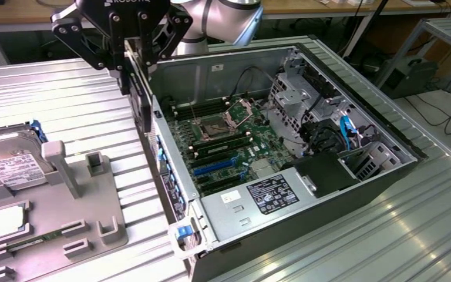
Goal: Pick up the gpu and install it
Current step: 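Pick up the gpu and move the gpu toward the slot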
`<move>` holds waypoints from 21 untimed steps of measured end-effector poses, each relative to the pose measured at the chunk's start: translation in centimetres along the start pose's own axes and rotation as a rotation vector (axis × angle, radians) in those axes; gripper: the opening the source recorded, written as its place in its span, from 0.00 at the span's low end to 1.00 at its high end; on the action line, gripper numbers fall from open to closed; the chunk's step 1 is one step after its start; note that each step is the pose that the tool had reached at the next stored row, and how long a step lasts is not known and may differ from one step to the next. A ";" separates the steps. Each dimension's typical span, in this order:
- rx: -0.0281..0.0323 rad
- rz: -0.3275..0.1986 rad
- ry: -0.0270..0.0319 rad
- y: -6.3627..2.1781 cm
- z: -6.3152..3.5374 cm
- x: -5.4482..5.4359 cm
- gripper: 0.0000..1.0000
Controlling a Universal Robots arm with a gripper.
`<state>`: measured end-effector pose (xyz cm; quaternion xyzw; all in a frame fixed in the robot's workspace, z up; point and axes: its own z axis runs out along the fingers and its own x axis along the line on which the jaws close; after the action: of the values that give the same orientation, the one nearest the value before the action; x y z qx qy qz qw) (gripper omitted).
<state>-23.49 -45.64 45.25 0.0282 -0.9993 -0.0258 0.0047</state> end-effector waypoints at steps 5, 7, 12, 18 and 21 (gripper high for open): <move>0.0000 0.000 0.0000 0.01 0.00 -0.6 0.28; 0.0000 0.000 0.0000 0.02 -0.01 -0.8 0.28; 0.0000 0.000 0.0000 0.01 -0.01 -1.2 0.28; 0.0000 0.000 0.0000 0.01 -0.01 -2.0 0.28; 0.0000 0.000 0.0000 0.01 -0.01 -2.3 0.28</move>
<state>-21.17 -45.49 45.24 0.0282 -0.9993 -0.0258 0.0046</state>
